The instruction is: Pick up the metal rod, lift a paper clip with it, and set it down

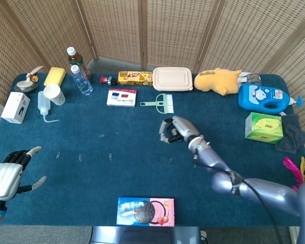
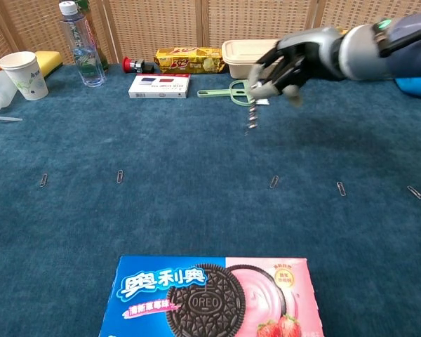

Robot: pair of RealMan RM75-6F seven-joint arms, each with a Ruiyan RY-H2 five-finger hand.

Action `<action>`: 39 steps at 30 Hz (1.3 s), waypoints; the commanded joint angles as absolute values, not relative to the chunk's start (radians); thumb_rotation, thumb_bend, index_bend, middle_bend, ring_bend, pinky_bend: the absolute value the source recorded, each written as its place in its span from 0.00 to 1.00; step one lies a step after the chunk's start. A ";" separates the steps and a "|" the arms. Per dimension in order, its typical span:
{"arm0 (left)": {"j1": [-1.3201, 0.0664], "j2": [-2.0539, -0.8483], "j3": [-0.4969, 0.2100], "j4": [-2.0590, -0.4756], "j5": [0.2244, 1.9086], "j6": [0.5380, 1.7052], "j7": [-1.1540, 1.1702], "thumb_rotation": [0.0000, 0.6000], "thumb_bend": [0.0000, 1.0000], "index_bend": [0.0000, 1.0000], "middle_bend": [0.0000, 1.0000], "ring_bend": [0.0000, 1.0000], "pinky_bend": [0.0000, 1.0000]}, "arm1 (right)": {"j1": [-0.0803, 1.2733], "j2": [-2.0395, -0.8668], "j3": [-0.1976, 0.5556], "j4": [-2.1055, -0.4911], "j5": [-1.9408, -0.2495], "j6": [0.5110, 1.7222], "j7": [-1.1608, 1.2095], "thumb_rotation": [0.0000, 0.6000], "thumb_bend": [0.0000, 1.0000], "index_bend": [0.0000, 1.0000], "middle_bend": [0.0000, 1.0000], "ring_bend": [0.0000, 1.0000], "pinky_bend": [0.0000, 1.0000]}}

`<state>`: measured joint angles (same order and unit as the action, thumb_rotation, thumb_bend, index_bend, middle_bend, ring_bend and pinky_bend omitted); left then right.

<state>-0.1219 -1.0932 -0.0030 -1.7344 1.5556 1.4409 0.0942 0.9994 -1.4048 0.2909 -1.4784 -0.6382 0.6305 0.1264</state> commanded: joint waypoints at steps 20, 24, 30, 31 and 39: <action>-0.111 -1.062 0.011 -1.790 1.568 1.452 0.106 0.73 0.39 0.12 0.24 0.21 0.19 | 0.911 -1.376 0.286 -1.345 -0.712 0.526 0.227 1.00 0.41 0.13 0.56 0.75 0.68; -0.112 -1.052 0.010 -1.796 1.573 1.455 0.107 0.74 0.39 0.12 0.24 0.21 0.19 | 0.887 -1.383 0.311 -1.340 -0.767 0.541 0.265 1.00 0.40 0.00 0.47 0.68 0.68; -0.113 -1.049 0.012 -1.812 1.571 1.448 0.120 0.74 0.39 0.12 0.24 0.21 0.19 | 0.829 -1.368 0.346 -1.383 -0.861 0.584 0.337 1.00 0.41 0.00 0.40 0.49 0.67; -0.112 -1.049 0.013 -1.813 1.570 1.447 0.121 0.74 0.39 0.12 0.24 0.21 0.19 | 0.814 -1.369 0.354 -1.393 -0.879 0.609 0.353 1.00 0.41 0.00 0.37 0.46 0.65; -0.101 -1.043 0.020 -1.814 1.564 1.452 0.124 0.73 0.39 0.12 0.24 0.21 0.19 | 0.698 -1.385 0.362 -1.440 -1.050 0.841 0.416 1.00 0.41 0.00 0.14 0.25 0.39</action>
